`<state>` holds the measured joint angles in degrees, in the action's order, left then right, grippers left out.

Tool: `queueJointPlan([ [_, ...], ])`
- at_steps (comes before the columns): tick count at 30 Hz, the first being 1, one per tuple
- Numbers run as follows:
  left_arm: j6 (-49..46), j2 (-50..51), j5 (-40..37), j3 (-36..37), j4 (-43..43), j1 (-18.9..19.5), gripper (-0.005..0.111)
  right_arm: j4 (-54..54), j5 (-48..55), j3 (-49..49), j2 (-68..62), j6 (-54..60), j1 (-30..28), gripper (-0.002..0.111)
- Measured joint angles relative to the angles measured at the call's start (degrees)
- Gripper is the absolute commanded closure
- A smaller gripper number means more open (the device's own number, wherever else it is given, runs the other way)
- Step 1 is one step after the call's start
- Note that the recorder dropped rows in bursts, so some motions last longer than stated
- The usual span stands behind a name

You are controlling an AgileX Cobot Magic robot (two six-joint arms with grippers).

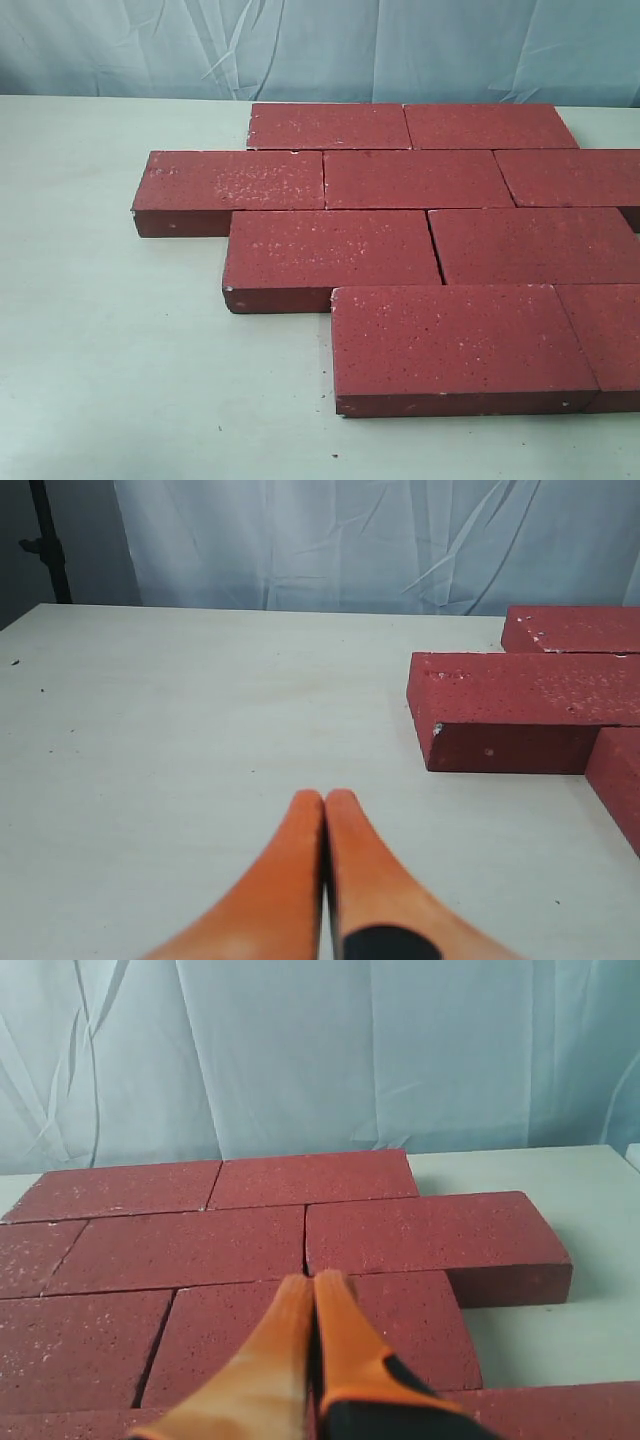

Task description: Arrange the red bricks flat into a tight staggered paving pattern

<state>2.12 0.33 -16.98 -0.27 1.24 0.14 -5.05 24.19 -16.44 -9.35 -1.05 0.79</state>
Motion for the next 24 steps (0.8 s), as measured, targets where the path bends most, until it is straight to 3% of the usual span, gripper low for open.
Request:
queueJointPlan([
  [11,0.00,0.00,0.00,0.00,0.00,0.00,0.107,0.11,0.00,9.22,8.41,-0.49,0.00,0.109],
  [24,0.00,0.00,0.00,0.00,-0.64,0.00,0.107,0.11,-4.10,16.17,8.96,-0.49,0.00,0.109],
])
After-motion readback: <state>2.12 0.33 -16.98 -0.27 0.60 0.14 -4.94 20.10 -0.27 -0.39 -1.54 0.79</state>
